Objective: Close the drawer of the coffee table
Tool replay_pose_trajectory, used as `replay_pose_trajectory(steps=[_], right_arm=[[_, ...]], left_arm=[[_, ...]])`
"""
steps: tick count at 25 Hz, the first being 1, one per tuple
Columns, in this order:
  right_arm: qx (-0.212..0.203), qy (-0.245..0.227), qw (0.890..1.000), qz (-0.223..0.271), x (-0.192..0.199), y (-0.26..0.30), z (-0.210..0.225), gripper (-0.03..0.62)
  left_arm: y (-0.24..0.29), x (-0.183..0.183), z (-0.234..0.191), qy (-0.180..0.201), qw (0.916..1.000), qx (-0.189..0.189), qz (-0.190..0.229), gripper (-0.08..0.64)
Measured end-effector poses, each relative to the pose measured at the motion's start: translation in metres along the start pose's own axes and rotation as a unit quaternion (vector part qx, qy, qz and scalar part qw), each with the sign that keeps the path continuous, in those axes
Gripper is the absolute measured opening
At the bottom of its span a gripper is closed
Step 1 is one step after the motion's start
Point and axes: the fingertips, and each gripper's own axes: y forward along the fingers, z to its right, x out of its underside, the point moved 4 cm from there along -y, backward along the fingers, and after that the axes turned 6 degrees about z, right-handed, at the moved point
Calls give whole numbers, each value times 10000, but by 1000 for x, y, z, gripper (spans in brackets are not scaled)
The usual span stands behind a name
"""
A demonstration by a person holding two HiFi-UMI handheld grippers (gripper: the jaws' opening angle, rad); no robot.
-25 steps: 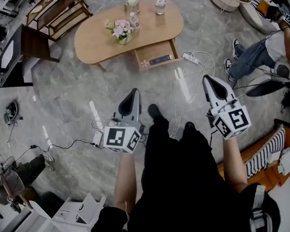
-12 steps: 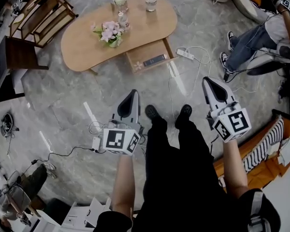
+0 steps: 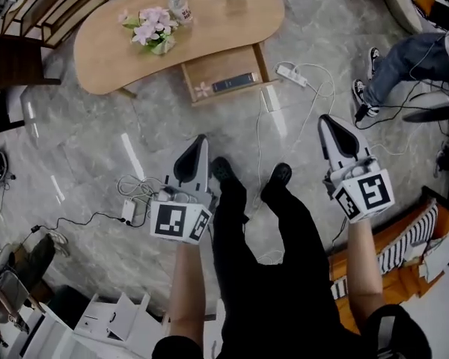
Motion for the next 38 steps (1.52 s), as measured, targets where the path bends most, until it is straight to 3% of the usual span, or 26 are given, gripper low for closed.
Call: replay_pose_trajectory(steps=[8,15,17,24,33,38], right_arm=[[-154,-48,9998,155,116,47,40,14],[-291,-142,9989,325,212,110,61,14],[-344,-207,9985,366,234,125,65,15],[-575,-488,9961,466,289,167,82,43],[-730,-868,9916,618,353,204,117,92],[-764,-1122,9898,432,389,217,134,141]], left_arm=[[41,105,-32,131,9988,-448,124,14],[72,189,-90,349,9979,-501,200,18],[79,211,-103,431,9979,-466,147,51],[95,274,-146,744,9962,-449,-88,126],[102,339,-203,864,9950,-495,-86,215],[110,371,-214,1292,9911,-127,-282,278]])
